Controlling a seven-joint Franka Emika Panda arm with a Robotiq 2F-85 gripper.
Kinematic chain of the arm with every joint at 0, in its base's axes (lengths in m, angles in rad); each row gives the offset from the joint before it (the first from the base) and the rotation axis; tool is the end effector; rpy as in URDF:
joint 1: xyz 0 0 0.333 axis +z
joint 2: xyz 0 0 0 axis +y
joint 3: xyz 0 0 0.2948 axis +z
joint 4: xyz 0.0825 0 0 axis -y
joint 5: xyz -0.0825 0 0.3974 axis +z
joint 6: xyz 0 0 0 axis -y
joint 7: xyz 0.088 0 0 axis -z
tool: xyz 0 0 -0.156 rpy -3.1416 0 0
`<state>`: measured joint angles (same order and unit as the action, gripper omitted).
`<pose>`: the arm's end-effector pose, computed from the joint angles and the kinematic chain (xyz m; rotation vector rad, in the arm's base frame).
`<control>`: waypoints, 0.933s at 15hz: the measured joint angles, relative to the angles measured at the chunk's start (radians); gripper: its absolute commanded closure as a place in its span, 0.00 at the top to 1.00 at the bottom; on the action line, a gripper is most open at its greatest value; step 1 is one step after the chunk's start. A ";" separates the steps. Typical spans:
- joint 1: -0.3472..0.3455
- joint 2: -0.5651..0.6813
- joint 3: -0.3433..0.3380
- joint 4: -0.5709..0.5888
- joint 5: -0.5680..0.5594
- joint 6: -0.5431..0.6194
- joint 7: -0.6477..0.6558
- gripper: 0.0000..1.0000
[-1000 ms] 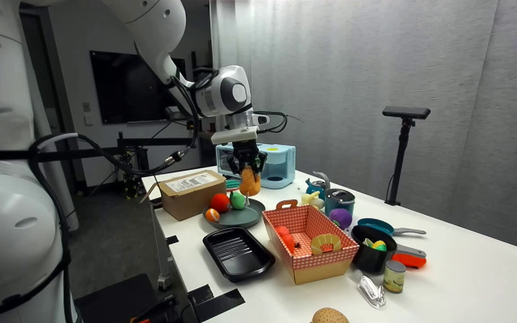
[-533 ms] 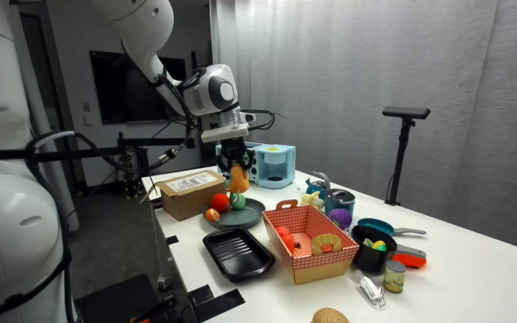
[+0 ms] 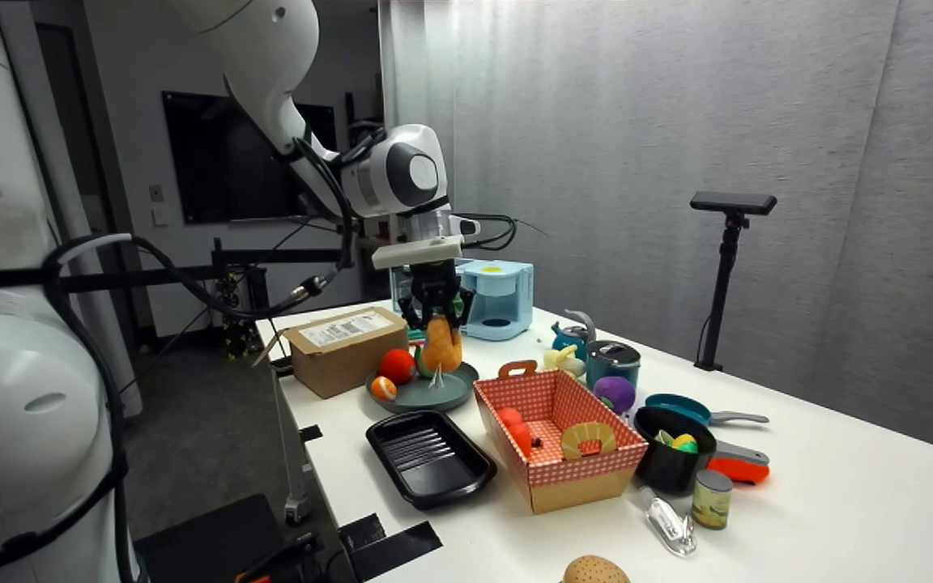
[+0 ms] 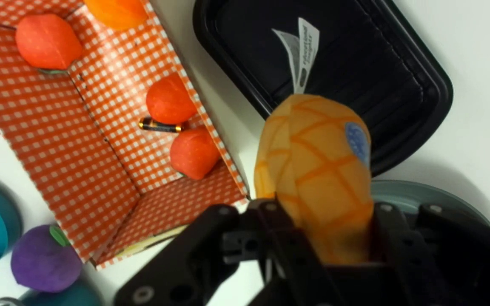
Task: Place the pineapple plush toy on the oven tray then move the box to the left
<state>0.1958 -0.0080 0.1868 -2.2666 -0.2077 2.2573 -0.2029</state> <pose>0.4951 0.1847 0.2848 2.7904 1.0464 0.0194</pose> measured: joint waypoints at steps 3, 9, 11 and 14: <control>-0.015 -0.042 -0.023 -0.050 0.000 -0.023 0.000 0.06; -0.029 -0.174 -0.043 -0.168 0.000 -0.077 0.004 0.06; -0.029 -0.226 -0.043 -0.202 0.000 -0.097 0.004 0.49; -0.029 -0.290 -0.044 -0.240 0.000 -0.132 0.004 0.70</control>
<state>0.1671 -0.2977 0.1428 -2.5065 -0.2074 2.1253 -0.1989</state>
